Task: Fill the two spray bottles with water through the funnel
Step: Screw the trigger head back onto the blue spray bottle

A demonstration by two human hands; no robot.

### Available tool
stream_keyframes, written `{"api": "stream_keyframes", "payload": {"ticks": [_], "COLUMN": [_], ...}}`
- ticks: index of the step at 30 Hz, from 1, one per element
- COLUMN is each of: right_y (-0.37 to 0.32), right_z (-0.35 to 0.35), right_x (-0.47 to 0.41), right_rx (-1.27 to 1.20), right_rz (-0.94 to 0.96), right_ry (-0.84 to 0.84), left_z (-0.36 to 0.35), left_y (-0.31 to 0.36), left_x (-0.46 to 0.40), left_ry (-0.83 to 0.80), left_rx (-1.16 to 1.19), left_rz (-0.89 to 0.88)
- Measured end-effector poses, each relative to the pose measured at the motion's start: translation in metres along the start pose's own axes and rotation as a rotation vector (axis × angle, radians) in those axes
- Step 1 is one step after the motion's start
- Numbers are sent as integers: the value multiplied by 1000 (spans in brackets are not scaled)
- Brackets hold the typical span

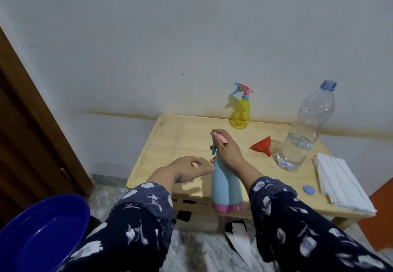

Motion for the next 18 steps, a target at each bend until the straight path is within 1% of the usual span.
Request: {"api": "stream_keyframes", "payload": {"ticks": [3,5,7,9,11,13,15,18], "right_y": [-24,-39,-52,-58,-56,-48,-40,-32], "right_z": [-3,-6,-9,-10,-11,-11,-9,-4], "right_x": [-23,-37,-50,-62,-69,-73,-76,-90], "right_rx": [-67,-109,-136,-78,39,177,252,228], "right_rz": [60,105,144,131,41,-97,-167,-139], "right_ry": [50,72,85,86,49,20,34,102], "left_z": [-3,-2,6,19,31,42,49,53], "left_y": [13,17,19,20,20,22,25,32], "left_x": [-8,-17,-26,-35,-45,-54,-65,-85], "left_ry": [-109,-121,-33,104,234,332,397,420], "left_rx": [148,249,300,305,253,171,104,91], "left_rz": [-68,-111,-145,-170,-159,-124,-113,-134]}}
Point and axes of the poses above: each hand's wrist, its own x-axis away from the middle knuckle, its own z-axis out of the back of the hand, y = z × x, the point moved 3 cm from there along -x, towards the middle knuckle, and after that the axes turned 1 degree about x, right-handed, at the moved point
